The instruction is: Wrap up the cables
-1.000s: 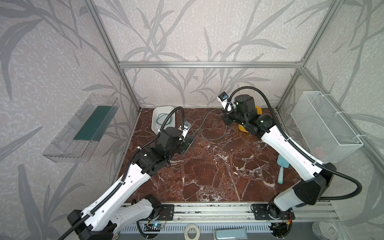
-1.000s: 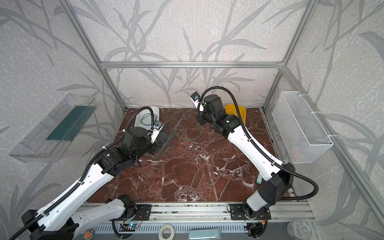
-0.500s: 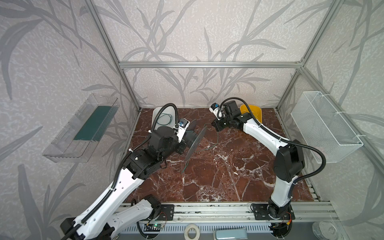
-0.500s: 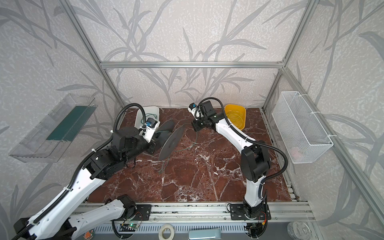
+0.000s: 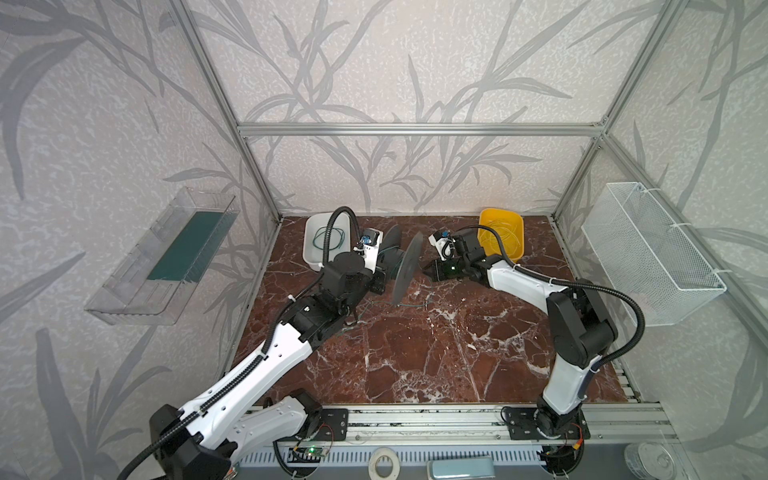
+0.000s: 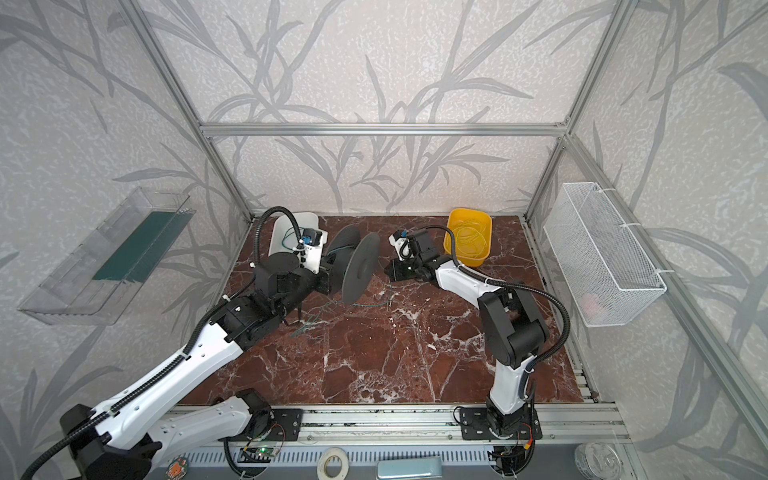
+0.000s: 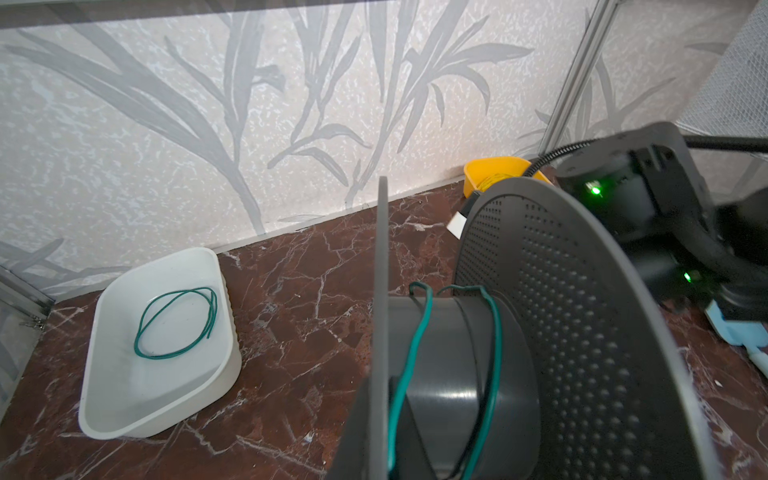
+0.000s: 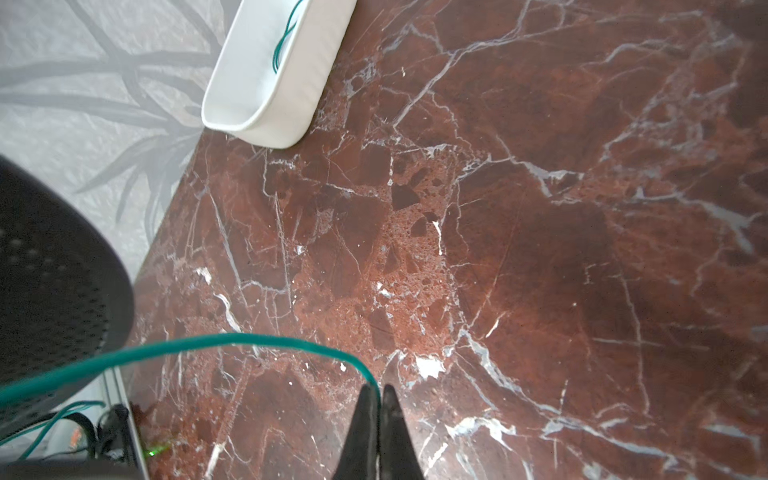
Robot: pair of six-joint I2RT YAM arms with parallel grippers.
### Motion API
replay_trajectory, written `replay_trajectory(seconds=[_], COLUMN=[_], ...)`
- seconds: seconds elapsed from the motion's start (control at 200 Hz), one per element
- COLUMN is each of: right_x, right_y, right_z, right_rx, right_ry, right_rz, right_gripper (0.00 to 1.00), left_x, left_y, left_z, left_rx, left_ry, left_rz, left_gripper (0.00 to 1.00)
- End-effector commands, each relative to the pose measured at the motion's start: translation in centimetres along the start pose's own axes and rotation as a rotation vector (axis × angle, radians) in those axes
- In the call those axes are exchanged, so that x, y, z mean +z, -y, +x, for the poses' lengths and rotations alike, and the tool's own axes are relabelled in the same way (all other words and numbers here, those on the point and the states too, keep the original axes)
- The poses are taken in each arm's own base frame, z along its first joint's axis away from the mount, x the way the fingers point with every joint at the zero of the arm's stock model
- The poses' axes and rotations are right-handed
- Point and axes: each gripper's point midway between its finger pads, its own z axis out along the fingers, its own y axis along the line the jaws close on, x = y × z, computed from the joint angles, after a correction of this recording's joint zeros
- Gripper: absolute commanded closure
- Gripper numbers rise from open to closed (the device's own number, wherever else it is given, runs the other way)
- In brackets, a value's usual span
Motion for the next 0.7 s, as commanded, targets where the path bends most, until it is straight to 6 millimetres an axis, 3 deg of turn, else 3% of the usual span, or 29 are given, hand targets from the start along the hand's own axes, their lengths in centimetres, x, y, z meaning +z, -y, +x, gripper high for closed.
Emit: replay_trajectory(seconds=[0.0, 0.095, 0.29, 0.345, 0.55, 0.699], right_x=[-0.7, -0.7, -1.8, -3.6, -9.3, -11.6], right_y=[-3.4, -3.1, -1.5, -2.1, -0.7, -1.5], right_z=[-0.7, 0.1, 0.7, -0.4, -2.0, -2.2], right_rx=[0.051, 0.074, 0.085, 0.085, 0.153, 0.118], right_ry=[0.081, 0.09, 0.088, 0.13, 0.258, 0.3], right_rz=[-0.123, -0.117, -0.065, -0.073, -0.034, -0.057], right_gripper=[0.94, 0.8, 0.62, 0.58, 0.47, 0.43], left_x=[-0.7, 0.0, 1.4, 1.5, 1.6, 1.9], left_y=[-0.5, -0.4, 0.0, 0.0, -0.1, 0.0], left_z=[-7.0, -6.8, -5.0, -4.7, -4.1, -4.1], left_rx=[-0.174, -0.187, -0.18, -0.189, -0.197, -0.205], left_ry=[0.291, 0.292, 0.243, 0.246, 0.233, 0.227], left_rz=[-0.018, -0.024, -0.015, -0.014, -0.019, -0.013], left_gripper=[1.0, 1.0, 1.0, 1.0, 1.0, 1.0])
